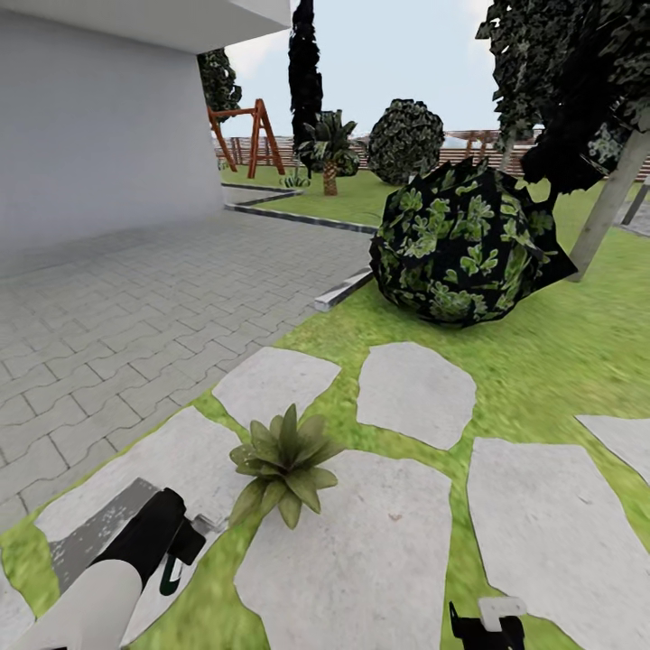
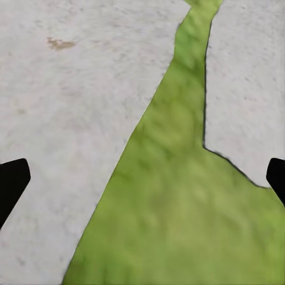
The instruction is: Pick up the pesticide atomizer in the garden and spray insectifuge to fully cover both potted plants in the garden.
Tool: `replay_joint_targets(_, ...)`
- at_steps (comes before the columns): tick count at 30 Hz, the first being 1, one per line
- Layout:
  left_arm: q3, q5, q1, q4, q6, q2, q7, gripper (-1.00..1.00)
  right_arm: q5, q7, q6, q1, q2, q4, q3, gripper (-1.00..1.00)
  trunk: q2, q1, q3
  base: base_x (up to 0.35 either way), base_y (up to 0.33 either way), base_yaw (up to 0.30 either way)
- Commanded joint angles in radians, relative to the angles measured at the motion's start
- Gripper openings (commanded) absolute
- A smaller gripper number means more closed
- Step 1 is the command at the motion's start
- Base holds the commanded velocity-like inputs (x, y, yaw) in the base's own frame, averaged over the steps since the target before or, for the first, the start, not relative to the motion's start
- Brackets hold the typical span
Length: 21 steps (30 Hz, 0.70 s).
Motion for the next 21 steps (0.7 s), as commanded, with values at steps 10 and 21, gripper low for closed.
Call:
replay_joint_targets(10, -0.011, -0.019, -0.015, 0.011, 0.040, 0.011, -0.118, -1.00, 0.013, -0.005, -0.002, -0.001, -0.001, 0.005, -0.003, 1.00, 0.000, 0.000, -0.001, 0.000, -0.002, 0.018)
replay_joint_targets(21, -0.026, -0.251, -0.070, -0.010, 0.135, 0.014, -0.371, -1.00, 0.009, -0.006, -0.002, -0.001, -0.002, 0.004, -0.004, 1.00, 0.000, 0.000, -0.001, 0.000, 0.000, 0.000)
